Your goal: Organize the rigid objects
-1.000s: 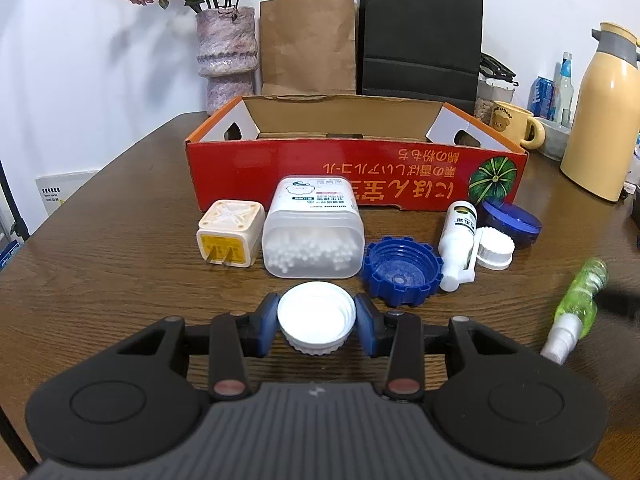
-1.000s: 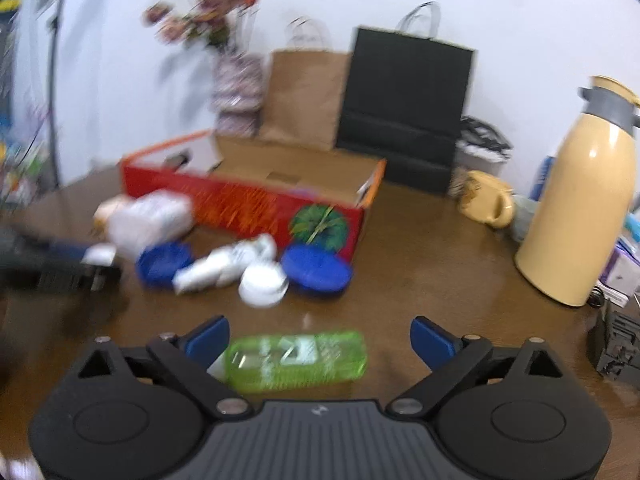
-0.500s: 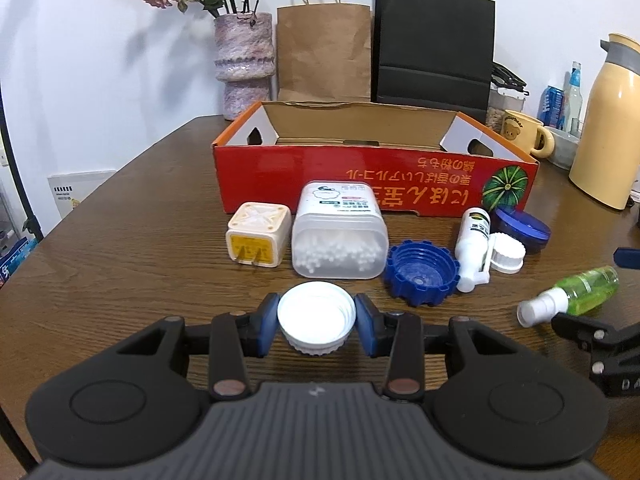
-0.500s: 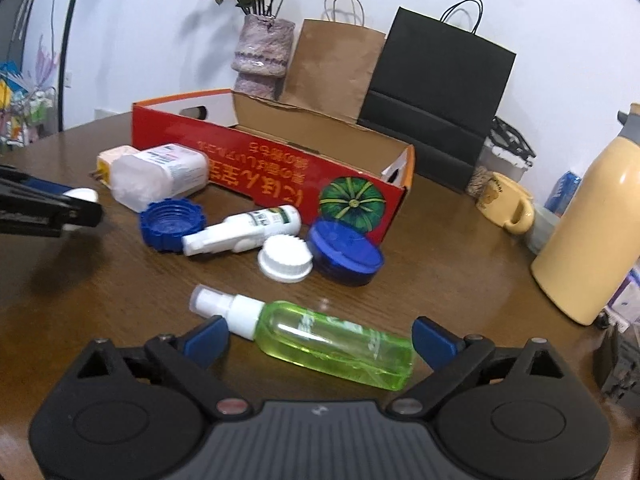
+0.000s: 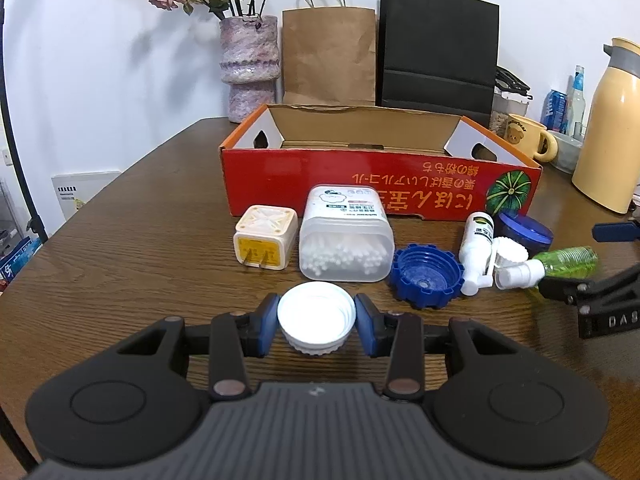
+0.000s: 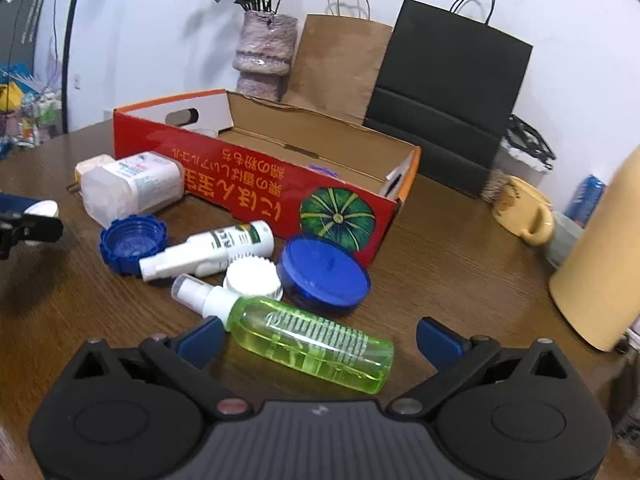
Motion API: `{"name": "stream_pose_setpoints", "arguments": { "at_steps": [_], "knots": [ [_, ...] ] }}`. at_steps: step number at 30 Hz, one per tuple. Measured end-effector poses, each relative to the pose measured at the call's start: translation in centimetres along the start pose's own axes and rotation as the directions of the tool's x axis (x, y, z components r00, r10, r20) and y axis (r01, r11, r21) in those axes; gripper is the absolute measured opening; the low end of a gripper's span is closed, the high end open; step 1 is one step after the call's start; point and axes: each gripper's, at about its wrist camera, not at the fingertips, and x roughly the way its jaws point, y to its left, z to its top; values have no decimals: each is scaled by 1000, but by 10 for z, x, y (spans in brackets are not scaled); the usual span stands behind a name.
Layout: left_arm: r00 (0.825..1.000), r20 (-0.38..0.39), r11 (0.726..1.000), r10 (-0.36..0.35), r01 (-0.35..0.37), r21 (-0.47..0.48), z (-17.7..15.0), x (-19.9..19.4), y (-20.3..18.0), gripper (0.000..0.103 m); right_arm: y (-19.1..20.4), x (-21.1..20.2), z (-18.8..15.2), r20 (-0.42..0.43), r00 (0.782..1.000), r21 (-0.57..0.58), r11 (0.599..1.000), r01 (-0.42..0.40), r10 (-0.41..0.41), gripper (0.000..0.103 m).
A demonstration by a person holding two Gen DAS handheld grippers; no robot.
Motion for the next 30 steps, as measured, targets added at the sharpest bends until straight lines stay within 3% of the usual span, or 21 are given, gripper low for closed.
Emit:
{"name": "stream_pose_setpoints", "arguments": {
  "at_steps": [4, 9, 20, 23, 26, 30],
  "knots": [
    [1000, 2, 1000, 8, -8, -2, 2, 0, 1, 41, -8, 6, 0, 8, 997, 38, 996, -82, 82, 96],
    [1000, 1, 1000, 8, -8, 1, 3, 0, 0, 41, -4, -7, -5, 15, 998, 58, 996, -65, 64, 81],
    [1000, 0, 1000, -18, 18, 11, -2, -7, -3, 41, 16, -45, -20, -15, 997, 90, 993, -77, 79, 69],
    [1000, 11, 1000, -19, 19, 8, -2, -12, -1, 41, 20, -49, -18, 14, 998, 59, 996, -59, 59, 71],
    [1000, 17, 1000, -12, 12, 0, -2, -15, 3, 41, 26, -46, -12, 29, 998, -1, 999, -54, 54, 88],
    [1000, 22, 1000, -1, 2, -12, -2, -17, 8, 41, 35, -28, -5, 3, 998, -100, 993, -65, 65, 86]
  ]
}}
